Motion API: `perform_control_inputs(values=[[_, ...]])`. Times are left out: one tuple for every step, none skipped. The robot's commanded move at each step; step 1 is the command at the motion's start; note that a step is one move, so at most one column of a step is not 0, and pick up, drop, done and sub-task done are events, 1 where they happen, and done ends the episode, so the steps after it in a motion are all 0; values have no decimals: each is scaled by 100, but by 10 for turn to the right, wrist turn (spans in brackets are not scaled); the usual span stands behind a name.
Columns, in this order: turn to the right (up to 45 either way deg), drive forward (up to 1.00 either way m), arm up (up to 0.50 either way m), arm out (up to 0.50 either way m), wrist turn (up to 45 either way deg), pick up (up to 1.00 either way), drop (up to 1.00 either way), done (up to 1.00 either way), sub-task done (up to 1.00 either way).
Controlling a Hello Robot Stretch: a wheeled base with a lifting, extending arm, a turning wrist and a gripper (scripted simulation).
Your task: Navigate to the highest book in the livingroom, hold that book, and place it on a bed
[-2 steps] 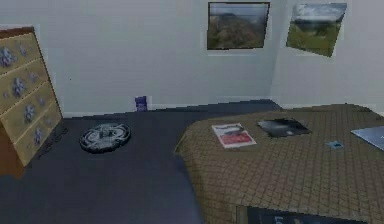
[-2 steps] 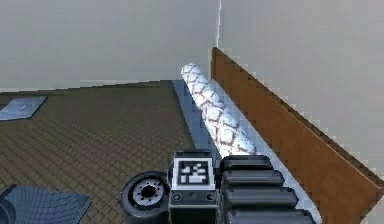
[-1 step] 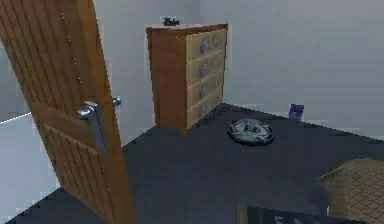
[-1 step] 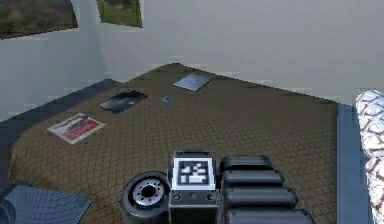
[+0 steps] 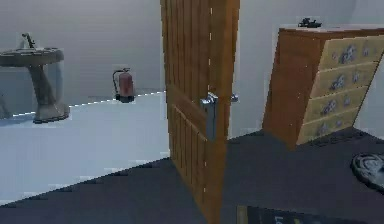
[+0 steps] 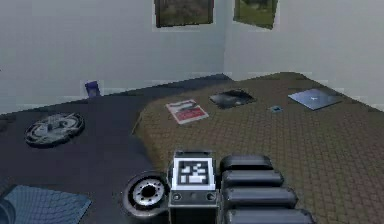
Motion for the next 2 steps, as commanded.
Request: perform_control_inputs(values=[[450, 0, 0, 0, 0, 0, 0, 0, 0], [180, 0, 0, 0, 0, 0, 0, 0, 0]])
